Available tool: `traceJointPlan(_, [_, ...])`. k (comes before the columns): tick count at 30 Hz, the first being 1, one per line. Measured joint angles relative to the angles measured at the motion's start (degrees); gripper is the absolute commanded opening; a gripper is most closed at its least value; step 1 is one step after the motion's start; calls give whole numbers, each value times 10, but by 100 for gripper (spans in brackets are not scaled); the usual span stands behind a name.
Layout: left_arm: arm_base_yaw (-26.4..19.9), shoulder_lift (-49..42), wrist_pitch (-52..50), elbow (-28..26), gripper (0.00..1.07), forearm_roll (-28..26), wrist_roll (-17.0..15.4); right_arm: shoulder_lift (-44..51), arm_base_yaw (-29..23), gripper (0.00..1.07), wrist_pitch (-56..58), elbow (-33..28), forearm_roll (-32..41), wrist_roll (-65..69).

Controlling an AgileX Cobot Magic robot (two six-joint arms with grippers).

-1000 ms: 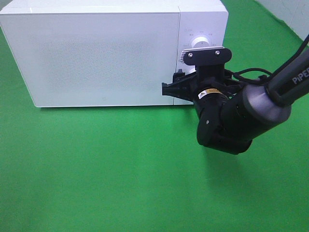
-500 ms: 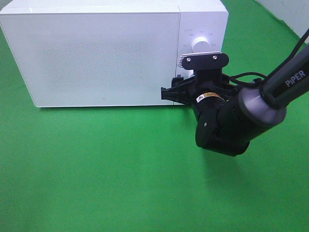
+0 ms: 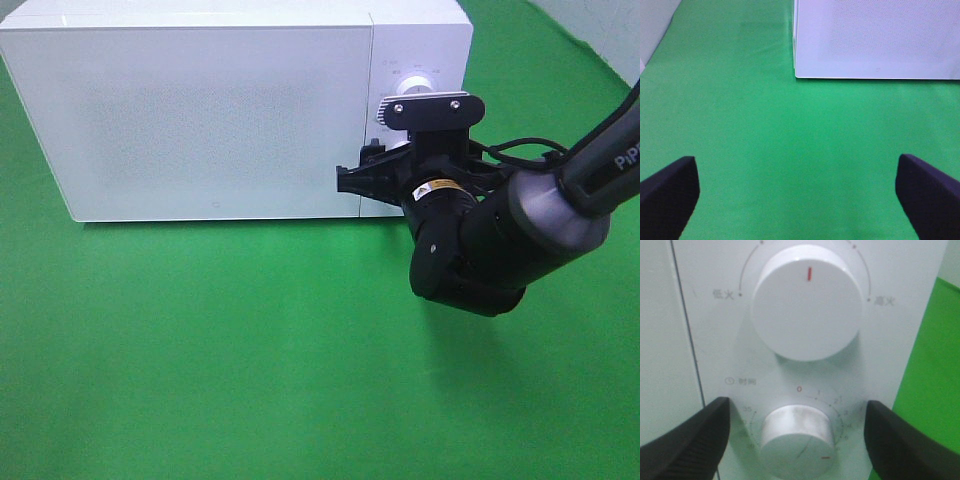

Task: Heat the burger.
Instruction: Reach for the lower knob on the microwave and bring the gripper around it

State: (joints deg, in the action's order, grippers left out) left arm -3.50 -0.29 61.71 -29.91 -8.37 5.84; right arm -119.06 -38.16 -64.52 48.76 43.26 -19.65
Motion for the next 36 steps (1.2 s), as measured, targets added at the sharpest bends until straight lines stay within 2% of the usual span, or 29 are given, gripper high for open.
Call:
traceJointPlan(5, [0, 0, 0, 0, 102, 0, 0, 0, 0, 64, 2, 0, -1, 1])
traceJointPlan(31, [0, 0, 0, 0, 102, 0, 0, -15, 1, 64, 7, 0, -5, 14])
traceJointPlan(35, [0, 0, 0, 0, 102, 0, 0, -16, 1, 60, 4, 0, -5, 15])
traceJointPlan(36, [0, 0, 0, 0, 102, 0, 0, -16, 1, 55, 1, 0, -5, 15])
